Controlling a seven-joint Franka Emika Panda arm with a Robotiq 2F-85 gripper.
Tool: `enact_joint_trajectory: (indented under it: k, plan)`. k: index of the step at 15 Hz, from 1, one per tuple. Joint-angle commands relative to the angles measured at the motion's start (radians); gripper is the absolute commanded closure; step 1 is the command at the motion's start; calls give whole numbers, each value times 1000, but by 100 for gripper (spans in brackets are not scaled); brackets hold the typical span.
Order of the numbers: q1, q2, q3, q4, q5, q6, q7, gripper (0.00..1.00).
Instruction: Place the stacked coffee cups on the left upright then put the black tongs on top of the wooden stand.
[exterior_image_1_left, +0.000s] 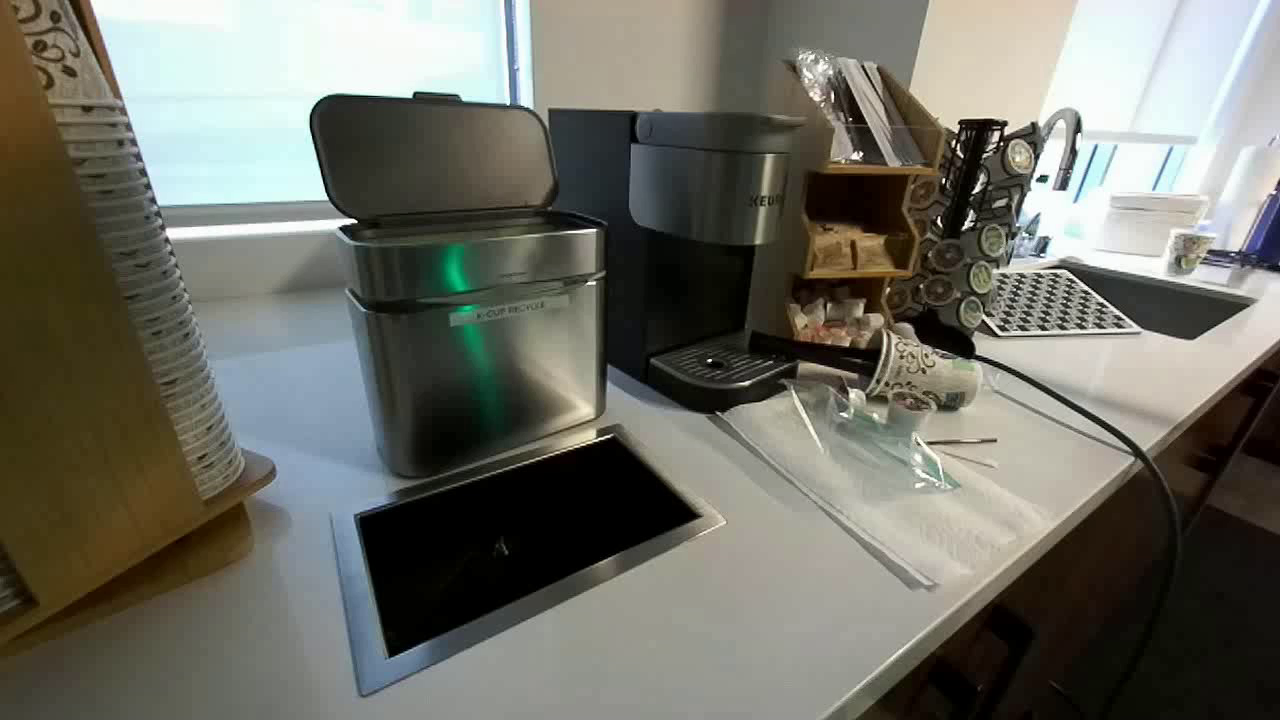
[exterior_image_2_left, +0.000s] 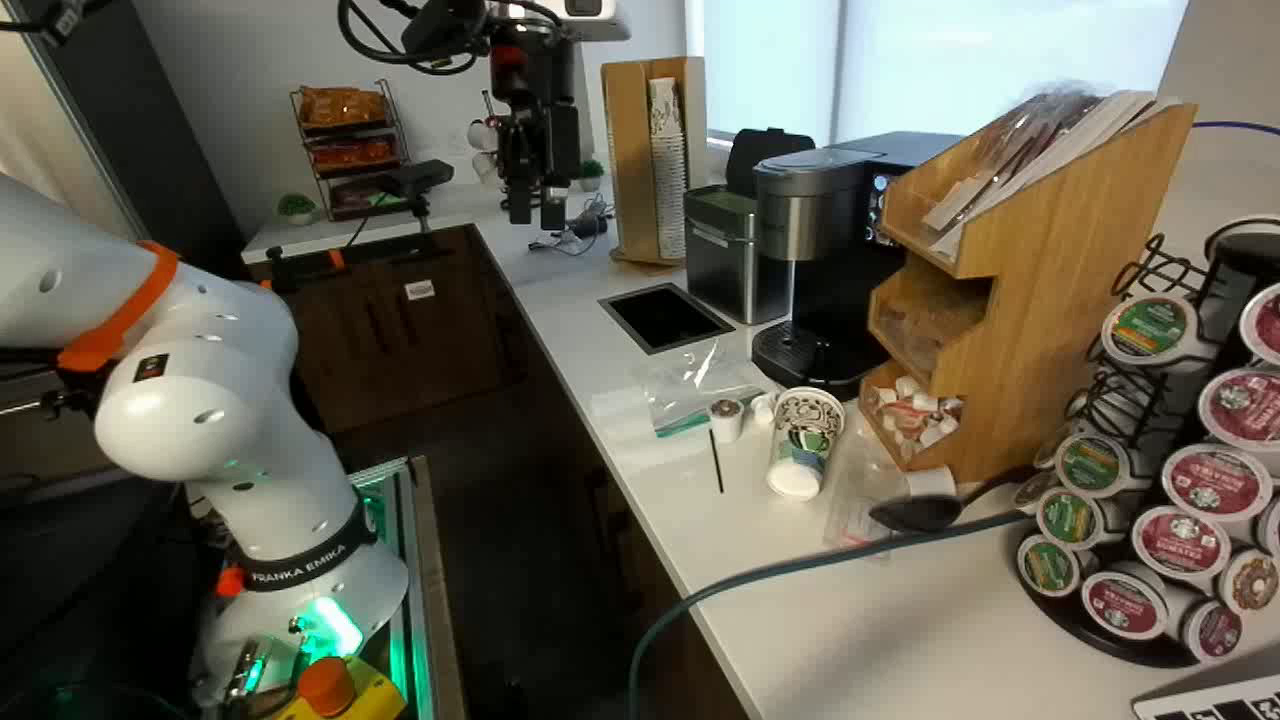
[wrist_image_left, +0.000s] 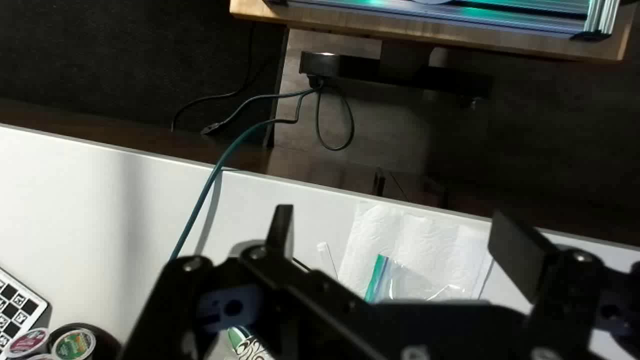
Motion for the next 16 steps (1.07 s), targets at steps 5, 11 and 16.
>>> enact_joint_trajectory:
  k: [5, 11, 16]
  plan:
    - [22, -2, -11, -5, -18, 15, 18, 0]
    - [-26, 133, 22, -69, -348, 391, 127, 0]
    - [-38, 226, 32, -75, -410, 484, 292, 0]
